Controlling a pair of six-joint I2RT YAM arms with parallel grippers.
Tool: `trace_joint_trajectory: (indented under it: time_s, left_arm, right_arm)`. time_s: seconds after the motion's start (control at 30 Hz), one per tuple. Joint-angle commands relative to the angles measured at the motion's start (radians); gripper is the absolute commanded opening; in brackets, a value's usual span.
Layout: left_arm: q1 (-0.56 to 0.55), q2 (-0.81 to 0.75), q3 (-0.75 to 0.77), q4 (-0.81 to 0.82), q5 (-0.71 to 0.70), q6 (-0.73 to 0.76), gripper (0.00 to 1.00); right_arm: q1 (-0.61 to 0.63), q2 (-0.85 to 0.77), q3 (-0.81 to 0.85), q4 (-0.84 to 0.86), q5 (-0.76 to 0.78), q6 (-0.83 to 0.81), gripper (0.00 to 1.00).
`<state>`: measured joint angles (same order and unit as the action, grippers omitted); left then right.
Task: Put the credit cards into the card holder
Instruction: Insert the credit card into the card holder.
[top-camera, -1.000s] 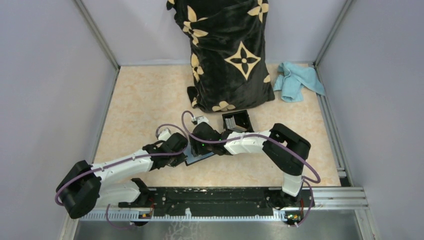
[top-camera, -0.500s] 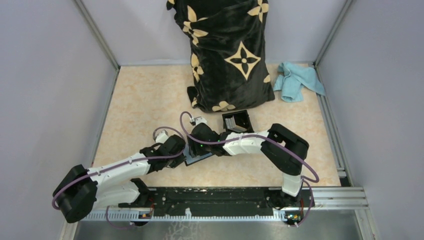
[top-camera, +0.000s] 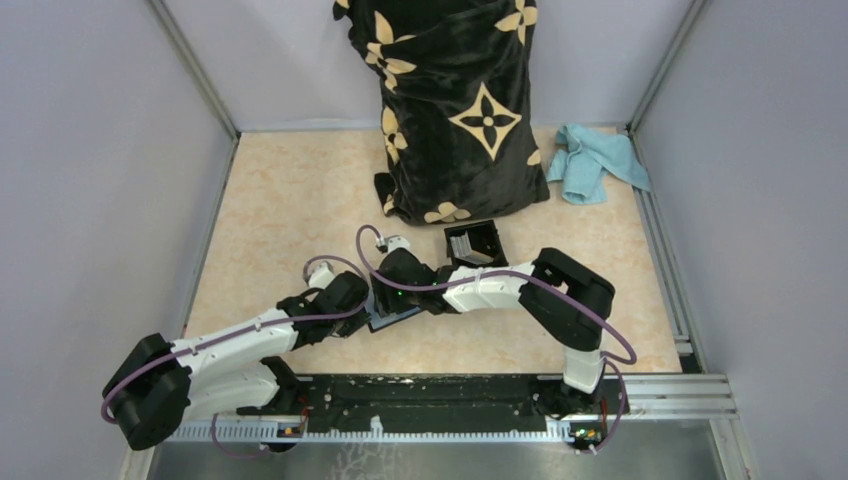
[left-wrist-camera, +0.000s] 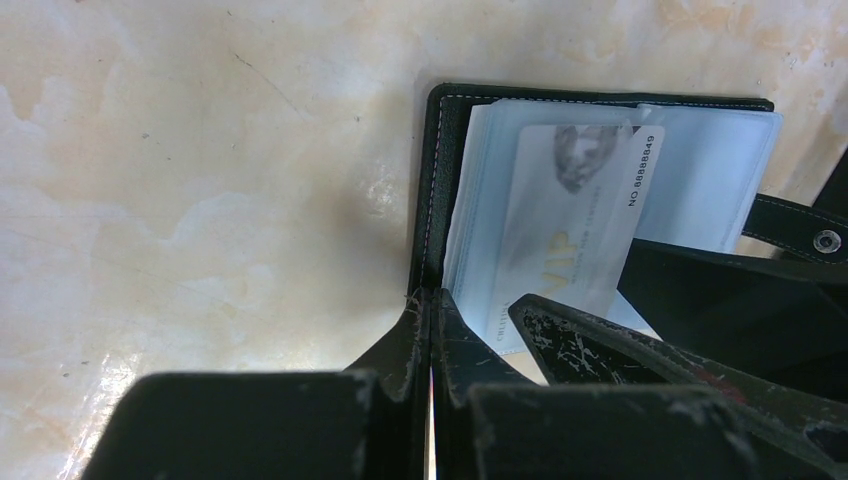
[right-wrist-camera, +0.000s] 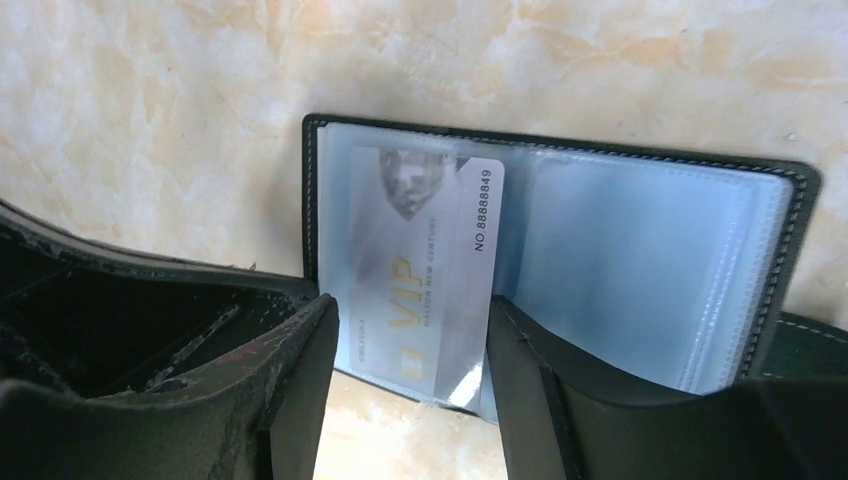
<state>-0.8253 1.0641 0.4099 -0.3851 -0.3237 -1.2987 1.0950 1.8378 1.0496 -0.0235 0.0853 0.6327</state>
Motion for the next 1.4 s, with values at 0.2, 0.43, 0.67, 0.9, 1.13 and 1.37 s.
trace_joint_trajectory:
  time_s: [0.2,0.43,0.67,0.9,1.13,1.37]
  left_arm:
    - [-0.007,-0.007,-0.035,-0.058,-0.023,-0.014,0.0]
    - [-0.007,-0.023,-0.039,-0.072,-0.026,-0.018,0.0]
    - [-0.008,-0.065,-0.049,-0.104,-0.041,-0.029,0.0]
    - [-0.008,-0.075,-0.051,-0.116,-0.045,-0.036,0.0]
    - [-0.008,-0.067,-0.041,-0.127,-0.048,-0.035,0.0]
    - [-0.008,-0.061,-0.04,-0.127,-0.049,-0.034,0.0]
  right_arm:
    - [0.064,0.042,0.007,-0.061,-0.08,0.047,0.56]
    - [0.064,0.024,-0.004,-0.074,-0.037,0.047,0.56]
    - [0.061,-0.03,-0.016,-0.066,0.035,0.029,0.56]
    - [0.058,-0.075,-0.043,-0.014,0.055,0.016,0.56]
    - [0.048,-0.118,-0.074,0.027,0.091,0.008,0.56]
    - [0.026,-0.153,-0.114,0.096,0.109,0.008,0.45]
